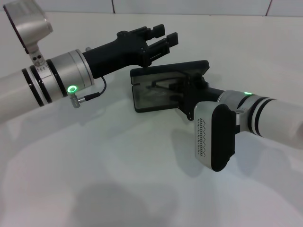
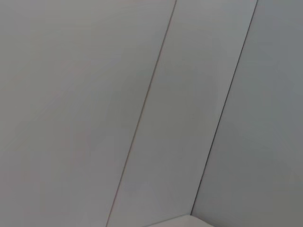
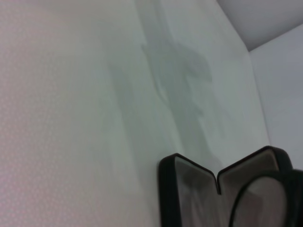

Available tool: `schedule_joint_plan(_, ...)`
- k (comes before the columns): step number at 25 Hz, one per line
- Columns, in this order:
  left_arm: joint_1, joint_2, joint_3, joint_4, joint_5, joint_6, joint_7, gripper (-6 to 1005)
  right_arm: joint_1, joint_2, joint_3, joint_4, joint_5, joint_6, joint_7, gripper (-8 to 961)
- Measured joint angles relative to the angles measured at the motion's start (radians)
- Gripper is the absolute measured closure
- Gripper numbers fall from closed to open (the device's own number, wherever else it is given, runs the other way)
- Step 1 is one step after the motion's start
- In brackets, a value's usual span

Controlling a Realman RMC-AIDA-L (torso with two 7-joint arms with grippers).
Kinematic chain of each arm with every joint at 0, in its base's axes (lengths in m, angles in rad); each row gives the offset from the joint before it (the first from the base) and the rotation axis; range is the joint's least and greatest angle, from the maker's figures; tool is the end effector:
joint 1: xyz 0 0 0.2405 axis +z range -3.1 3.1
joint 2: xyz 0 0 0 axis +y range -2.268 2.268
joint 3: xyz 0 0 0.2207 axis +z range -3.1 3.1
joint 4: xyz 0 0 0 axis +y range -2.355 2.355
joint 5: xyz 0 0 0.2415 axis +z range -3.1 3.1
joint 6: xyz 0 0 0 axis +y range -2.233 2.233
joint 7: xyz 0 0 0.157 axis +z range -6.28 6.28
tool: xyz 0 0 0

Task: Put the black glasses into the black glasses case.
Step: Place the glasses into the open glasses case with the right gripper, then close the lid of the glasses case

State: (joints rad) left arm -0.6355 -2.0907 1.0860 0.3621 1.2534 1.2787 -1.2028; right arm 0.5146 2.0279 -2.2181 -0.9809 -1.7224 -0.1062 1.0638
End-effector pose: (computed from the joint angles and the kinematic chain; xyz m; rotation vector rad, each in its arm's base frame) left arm -0.1905 0.3831 -0.0449 -2.4465 -0.6746 -1.0985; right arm 0.1412 0.3700 -0.1453 -2.3151 -0.8214 -0.2061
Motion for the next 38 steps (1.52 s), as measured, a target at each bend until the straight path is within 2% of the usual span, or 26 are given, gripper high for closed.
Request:
schedule_joint_plan(4,0.002,0.0,0.0,-0.004,0.0,-0.001,0.005,515,-0.008,0.0,-0.025,-0.008,0.0,0.056,0.0,674)
schedule_joint_plan(7,0.004,0.0,0.0,-0.005,0.0,-0.001,0.005,515,-0.028,0.0,-0.029,-0.029,-0.002,0.06,0.0,664)
schedule_joint_plan(14,0.005,0.0,0.014,-0.005,0.0,-0.001,-0.001,516,-0.129,-0.004,-0.014,-0.134,-0.008,-0.002,-0.005,641)
schedule_joint_plan(19,0.018,0.001,0.015,-0.007,0.0,-0.001,-0.002,516,-0.211,-0.008,0.082,-0.216,-0.001,-0.181,0.003,641)
schedule_joint_plan(22,0.027,0.0,0.015,-0.014,0.0,-0.037,0.003,516,-0.269,-0.01,0.212,-0.265,0.036,-0.368,0.023,640)
schedule_joint_plan(25,0.022,-0.003,0.017,-0.015,0.0,-0.102,0.0,516,-0.299,-0.014,0.425,-0.267,0.094,-0.683,0.068,640)
schedule_joint_plan(27,0.008,-0.003,0.023,-0.015,0.0,-0.128,-0.003,516,-0.29,-0.015,0.618,-0.215,0.118,-0.958,0.112,640)
schedule_joint_plan(30,-0.018,-0.003,0.027,-0.016,-0.001,-0.158,-0.011,515,-0.213,-0.021,0.969,-0.002,0.115,-1.352,0.138,641)
schedule_joint_plan(32,-0.053,-0.004,0.038,-0.018,0.0,-0.207,-0.022,515,-0.162,-0.048,1.153,0.143,0.099,-1.515,0.136,641)
schedule_joint_plan(34,-0.08,-0.004,0.06,-0.019,-0.001,-0.251,-0.032,515,-0.124,-0.094,1.279,0.271,0.081,-1.615,0.134,641)
schedule_joint_plan(36,-0.113,-0.005,0.111,-0.021,0.0,-0.33,-0.057,515,-0.102,-0.137,1.345,0.37,0.066,-1.654,0.132,641)
schedule_joint_plan(38,-0.131,-0.004,0.184,-0.021,0.0,-0.407,-0.092,515,-0.101,-0.154,1.348,0.398,0.051,-1.654,0.132,641)
